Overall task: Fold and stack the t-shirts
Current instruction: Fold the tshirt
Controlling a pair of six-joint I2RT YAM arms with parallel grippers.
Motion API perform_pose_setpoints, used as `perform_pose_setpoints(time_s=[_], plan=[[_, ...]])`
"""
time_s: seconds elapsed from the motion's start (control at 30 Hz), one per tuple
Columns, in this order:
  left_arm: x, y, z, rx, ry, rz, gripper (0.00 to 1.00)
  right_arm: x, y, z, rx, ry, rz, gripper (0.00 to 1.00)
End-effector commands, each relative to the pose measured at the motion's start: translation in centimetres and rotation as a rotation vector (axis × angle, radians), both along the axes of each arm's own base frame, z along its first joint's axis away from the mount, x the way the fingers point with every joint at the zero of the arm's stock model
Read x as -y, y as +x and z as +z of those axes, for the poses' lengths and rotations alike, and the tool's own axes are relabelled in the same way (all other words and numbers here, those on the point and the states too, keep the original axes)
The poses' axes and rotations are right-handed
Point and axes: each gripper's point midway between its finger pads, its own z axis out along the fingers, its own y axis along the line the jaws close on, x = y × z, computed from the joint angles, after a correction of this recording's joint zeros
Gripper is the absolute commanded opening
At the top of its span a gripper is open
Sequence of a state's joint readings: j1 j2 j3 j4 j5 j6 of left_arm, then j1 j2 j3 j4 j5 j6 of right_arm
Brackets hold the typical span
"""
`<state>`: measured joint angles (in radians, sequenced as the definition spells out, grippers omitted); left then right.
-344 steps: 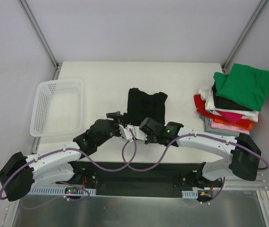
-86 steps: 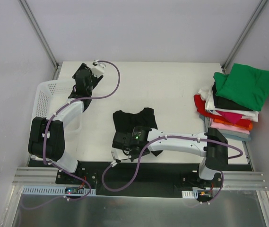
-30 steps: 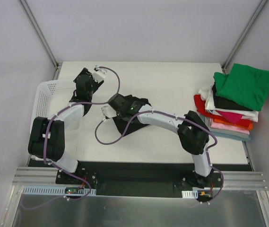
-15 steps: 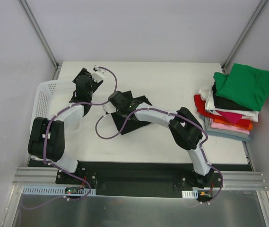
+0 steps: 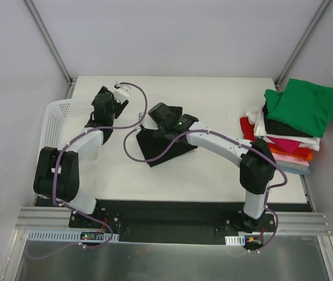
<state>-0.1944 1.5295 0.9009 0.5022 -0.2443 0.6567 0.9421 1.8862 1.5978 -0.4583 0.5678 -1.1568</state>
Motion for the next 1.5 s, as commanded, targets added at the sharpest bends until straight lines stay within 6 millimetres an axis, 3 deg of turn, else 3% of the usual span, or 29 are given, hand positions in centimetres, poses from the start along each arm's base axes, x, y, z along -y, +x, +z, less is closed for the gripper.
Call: perform_pose_setpoints(time_s=[0.0,0.2,0.33,0.43,0.57,0.8,0.97,1.1,1.47], plan=[[1.5,-0.8,-0.7,-0.086,-0.082,-0.04,0.7,2.9,-2.7,0.1,-0.137,0.129,-0.094,0.77],[4.5,-2.4,-4.3,-0.278,-0.065,-0.13,0.73,5.4,-3.5,-2.3,-0.323,0.253,-0.231,0.78],[6.8,-3.9,-5.3,-0.337,-0.04,-0.193,0.87,7.6,-3.0,-1.9,-0.461,0.421,-0.345,0.87],[8.9,-5.3,-5.9,-0.422,-0.023,-0.254,0.95,9.1,-2.7,-2.0,-0.518,0.486,-0.411,0.88],[11.7,-7.3,-6.0,-0.49,0.005,-0.341,0.98,10.6,-2.4,-2.1,-0.593,0.578,-0.484,0.93],[14.5,-9.5,-4.7,-0.511,0.086,-0.438,0.99,12.5,-1.7,-1.6,-0.852,0.85,-0.602,0.98],[16.2,-10.4,-5.1,-0.527,0.138,-0.481,0.99,12.1,-0.6,-2.2,-1.019,0.966,-0.61,0.99],[16.6,-10.0,-5.0,-0.526,0.135,-0.479,0.99,11.9,0.5,-3.0,-1.185,1.089,-0.621,0.99],[17.0,-9.6,-6.5,-0.56,0.16,-0.485,0.99,11.4,1.3,-4.8,-1.298,1.126,-0.637,1.0]])
